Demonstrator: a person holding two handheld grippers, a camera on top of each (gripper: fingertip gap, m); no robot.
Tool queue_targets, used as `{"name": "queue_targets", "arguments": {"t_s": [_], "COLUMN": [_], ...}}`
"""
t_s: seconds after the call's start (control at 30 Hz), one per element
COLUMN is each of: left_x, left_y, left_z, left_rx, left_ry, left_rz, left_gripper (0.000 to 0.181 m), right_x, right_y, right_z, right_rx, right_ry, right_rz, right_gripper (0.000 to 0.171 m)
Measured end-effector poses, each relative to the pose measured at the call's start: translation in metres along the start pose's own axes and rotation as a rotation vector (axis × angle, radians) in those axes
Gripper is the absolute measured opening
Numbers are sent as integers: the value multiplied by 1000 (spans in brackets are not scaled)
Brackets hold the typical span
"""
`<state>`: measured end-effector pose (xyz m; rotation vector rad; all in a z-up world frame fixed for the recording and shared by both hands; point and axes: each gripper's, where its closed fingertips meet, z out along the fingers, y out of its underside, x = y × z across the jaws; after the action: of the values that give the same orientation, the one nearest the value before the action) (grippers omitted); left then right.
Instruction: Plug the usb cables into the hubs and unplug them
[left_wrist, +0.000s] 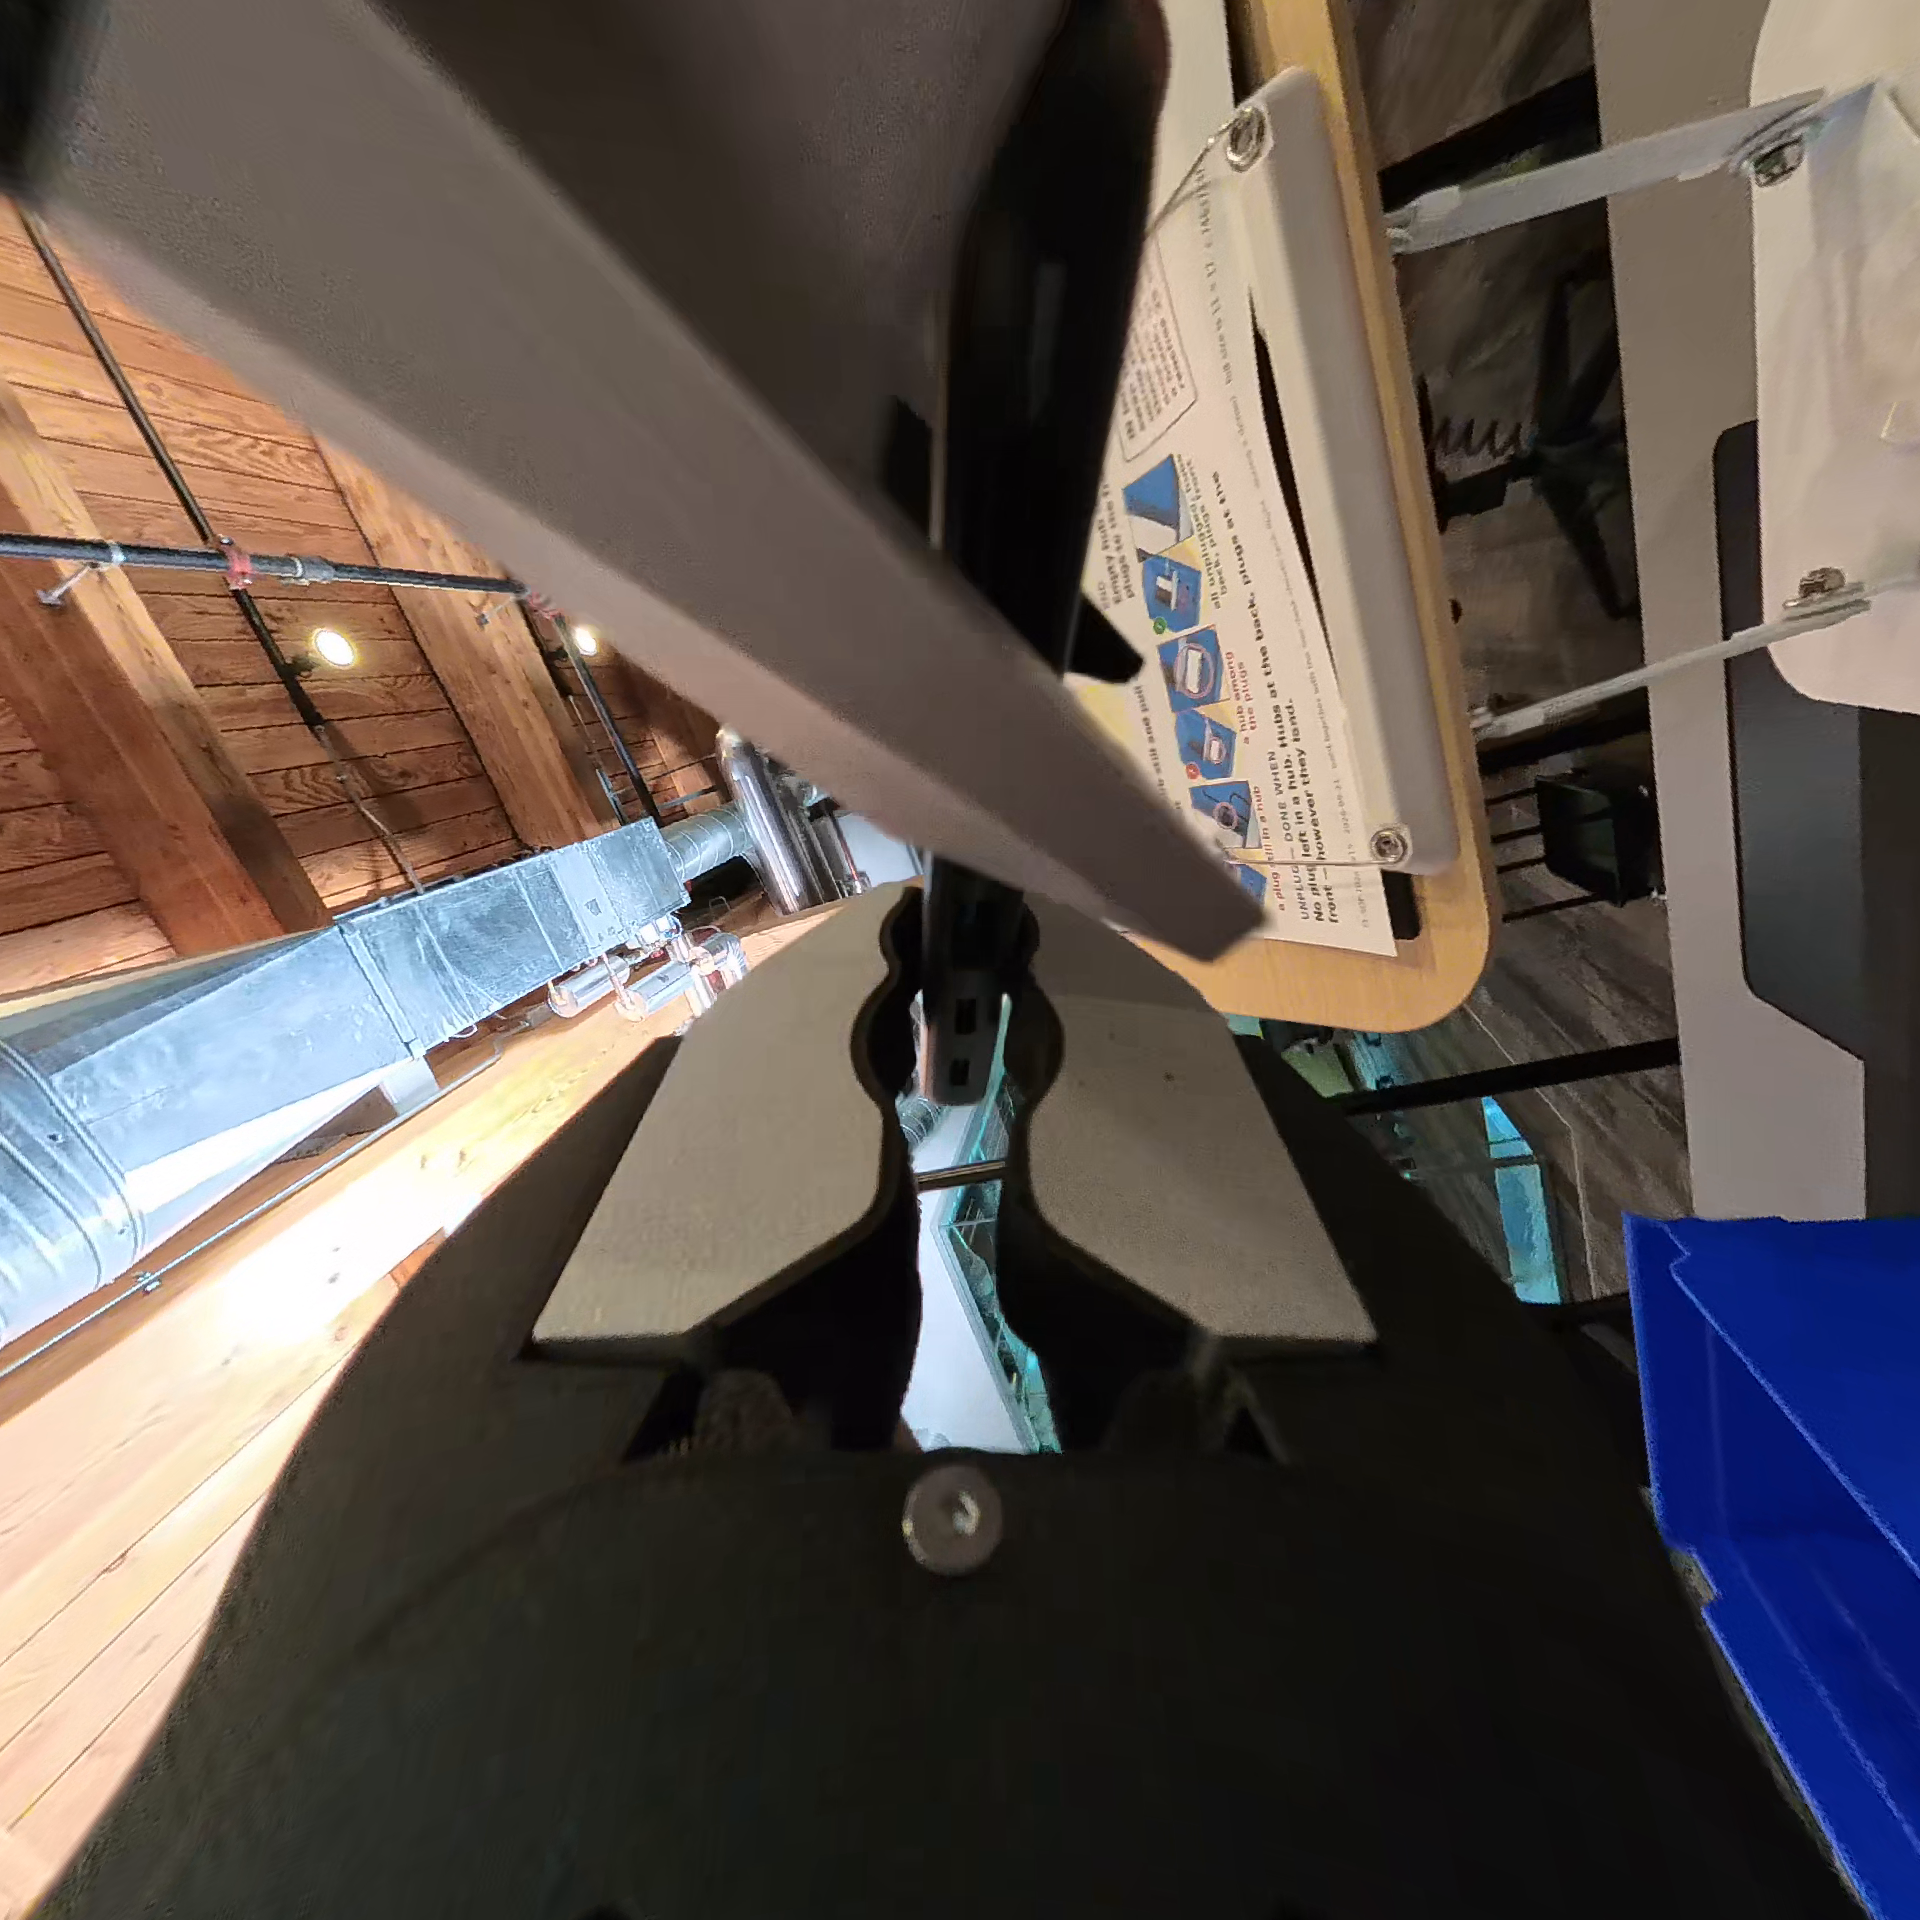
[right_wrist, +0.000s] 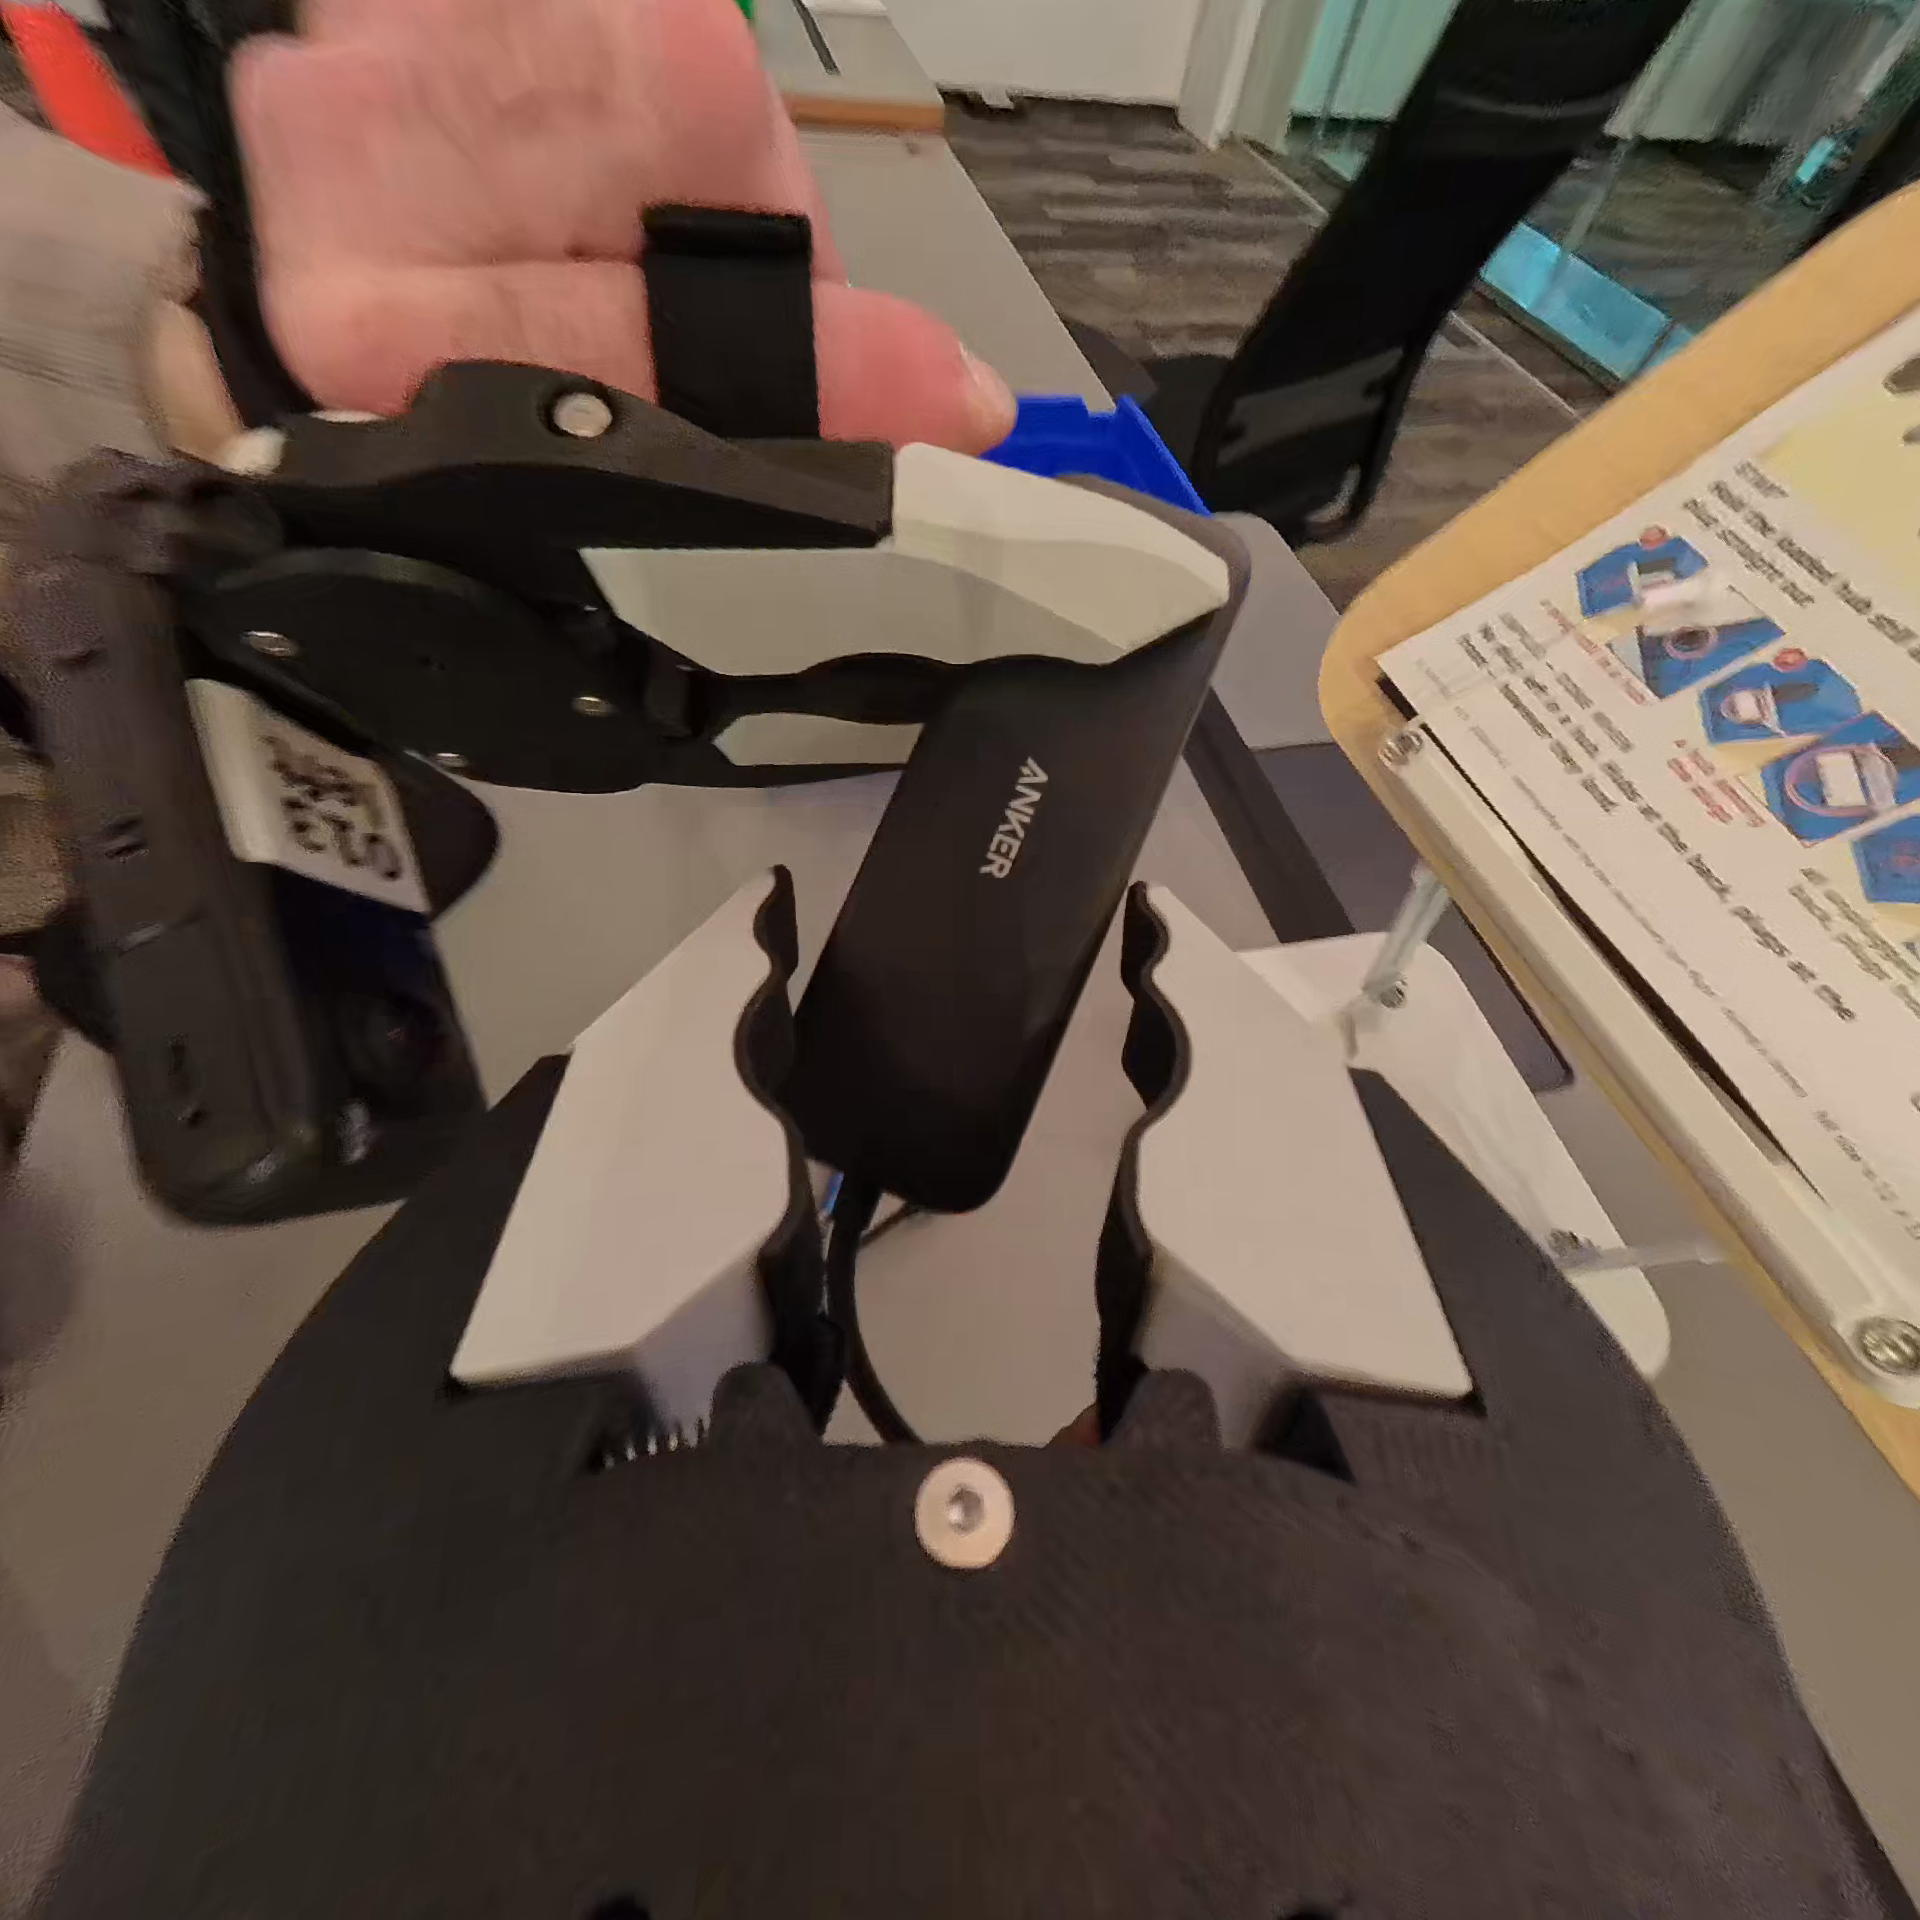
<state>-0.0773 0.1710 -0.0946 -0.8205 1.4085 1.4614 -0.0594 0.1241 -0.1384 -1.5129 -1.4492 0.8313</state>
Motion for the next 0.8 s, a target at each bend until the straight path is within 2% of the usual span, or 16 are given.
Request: {"name": "queue_targets", "arguments": {"t_s": [0.23, 0.67, 0.8], "left_x": [11, 0, -9], "left_y": [-4, -3, -1], "left_z": [7, 8, 7], "left_rx": [-35, -28, -18], "left_ry": [37, -1, -30], "left_rz": [41, 16, 27], "left_gripper": [13, 16, 22], "right_x": [15, 29, 30], "right_y": [22, 15, 10], "right_z": [14, 10, 6], "right_rx": [-106, 2, 56], "right_ry": [76, 76, 57], "right_rz": [-19, -35, -17], "right_gripper": [53, 44, 44]}}
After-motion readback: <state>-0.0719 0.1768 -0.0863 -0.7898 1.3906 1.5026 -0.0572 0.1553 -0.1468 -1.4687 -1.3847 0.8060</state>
